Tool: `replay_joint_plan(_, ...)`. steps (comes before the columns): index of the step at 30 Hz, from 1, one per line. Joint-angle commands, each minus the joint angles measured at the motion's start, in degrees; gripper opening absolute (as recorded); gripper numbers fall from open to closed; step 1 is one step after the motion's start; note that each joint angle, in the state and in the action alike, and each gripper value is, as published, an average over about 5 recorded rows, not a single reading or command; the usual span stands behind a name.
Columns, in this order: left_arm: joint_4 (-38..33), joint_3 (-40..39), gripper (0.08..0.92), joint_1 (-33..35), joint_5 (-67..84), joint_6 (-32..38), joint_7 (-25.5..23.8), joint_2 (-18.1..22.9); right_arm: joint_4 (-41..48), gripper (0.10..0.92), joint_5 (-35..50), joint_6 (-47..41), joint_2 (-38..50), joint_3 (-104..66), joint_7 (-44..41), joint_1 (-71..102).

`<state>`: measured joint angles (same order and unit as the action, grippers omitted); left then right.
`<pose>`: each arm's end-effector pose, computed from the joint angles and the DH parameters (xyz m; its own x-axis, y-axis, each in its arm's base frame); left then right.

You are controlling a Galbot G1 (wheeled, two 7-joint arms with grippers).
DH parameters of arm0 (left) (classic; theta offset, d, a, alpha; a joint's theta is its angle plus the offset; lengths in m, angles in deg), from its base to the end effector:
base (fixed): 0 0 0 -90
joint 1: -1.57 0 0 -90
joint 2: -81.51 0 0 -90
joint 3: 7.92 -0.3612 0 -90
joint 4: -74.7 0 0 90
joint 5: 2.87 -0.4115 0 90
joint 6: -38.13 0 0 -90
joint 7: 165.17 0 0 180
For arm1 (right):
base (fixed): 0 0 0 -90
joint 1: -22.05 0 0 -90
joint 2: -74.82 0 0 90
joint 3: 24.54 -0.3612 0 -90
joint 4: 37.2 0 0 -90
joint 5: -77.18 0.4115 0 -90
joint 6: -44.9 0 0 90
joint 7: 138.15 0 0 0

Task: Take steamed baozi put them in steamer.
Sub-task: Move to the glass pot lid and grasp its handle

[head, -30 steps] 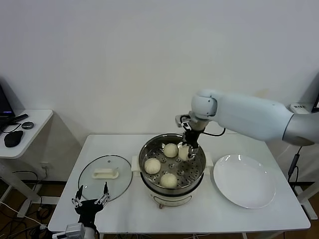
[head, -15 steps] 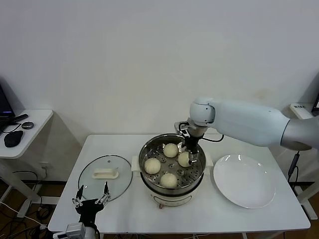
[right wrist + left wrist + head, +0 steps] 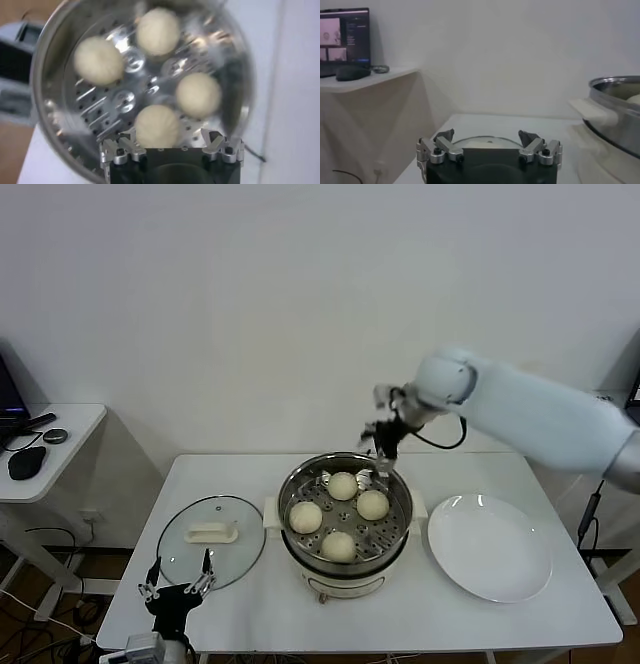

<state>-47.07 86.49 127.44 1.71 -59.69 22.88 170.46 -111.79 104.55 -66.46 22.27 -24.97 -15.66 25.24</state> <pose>0.1983 0.0295 -0.3211 -0.9599 -0.1912 0.2050 -0.1935 0.9811 0.0089 0.6140 0.0288 -0.0312 -0.2265 -0.4776 0.8489 -0.9560 -0.0579 -0.2877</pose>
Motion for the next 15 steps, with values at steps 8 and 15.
replay_joint_plan(8, 0.59, 0.87, 0.823, 0.99, 2.51, 2.07, -2.10, 0.02, -5.73, 0.823, 8.71, 9.71, 4.41, -77.90, 44.04, 51.45)
replay_joint_plan(15, 3.00, 2.40, 0.823, -1.41, -2.36, 3.97, -3.72, -1.40, -15.91, 0.823, 8.64, 12.52, -8.52, -101.56, 52.06, 80.15)
